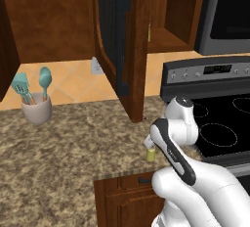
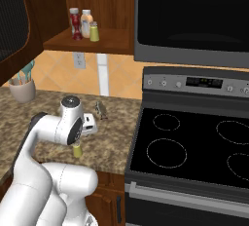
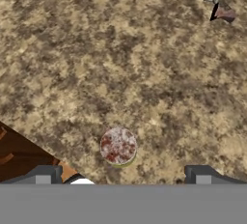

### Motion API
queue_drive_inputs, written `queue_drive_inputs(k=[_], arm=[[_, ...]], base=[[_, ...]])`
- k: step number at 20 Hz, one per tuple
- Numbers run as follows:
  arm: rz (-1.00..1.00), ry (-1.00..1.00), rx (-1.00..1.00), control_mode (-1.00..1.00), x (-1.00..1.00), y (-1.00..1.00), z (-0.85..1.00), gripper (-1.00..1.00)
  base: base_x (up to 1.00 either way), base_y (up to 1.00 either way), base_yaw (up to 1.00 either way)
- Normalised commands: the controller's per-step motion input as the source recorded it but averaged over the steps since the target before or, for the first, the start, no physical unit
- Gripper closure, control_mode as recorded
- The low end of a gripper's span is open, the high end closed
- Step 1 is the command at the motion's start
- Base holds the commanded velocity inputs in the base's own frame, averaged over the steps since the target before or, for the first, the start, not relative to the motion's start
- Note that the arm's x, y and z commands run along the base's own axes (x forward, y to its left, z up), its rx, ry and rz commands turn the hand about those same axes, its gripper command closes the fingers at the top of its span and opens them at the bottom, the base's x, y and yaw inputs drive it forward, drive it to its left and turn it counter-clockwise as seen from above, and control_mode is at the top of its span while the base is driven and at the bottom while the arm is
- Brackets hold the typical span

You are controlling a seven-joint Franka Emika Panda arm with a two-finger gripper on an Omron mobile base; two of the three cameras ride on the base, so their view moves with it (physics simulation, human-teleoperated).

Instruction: Put the shaker and condiment bottle from the counter next to their counterparts in the cabinet.

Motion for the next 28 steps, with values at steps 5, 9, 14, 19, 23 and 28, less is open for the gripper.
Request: queue_drive_inputs(k=[5,9,14,19,23,28], arm=[[0.0,0.0,0.0,-1.0,0.0,0.01,-0.37,-1.0],[0.0,0.0,0.0,-1.0,0.0,0.1,-0.47,-1.0],[0.0,0.0,0.0,-1.0,0.0,0.11,-0.44,-1.0],[0.0,0.0,0.0,-1.0,0.0,0.03,-0.45,-1.0],[0.0,0.0,0.0,-1.0,0.0,0.0,-0.43,-1.0],[0.0,0.0,0.0,-1.0,0.0,0.0,-0.43,-1.0]], base=[[0.0,0.0,0.0],[0.0,0.0,0.0],[0.0,0.0,0.0],[0.0,0.0,0.0],[0.0,0.0,0.0],[0.0,0.0,0.0]])
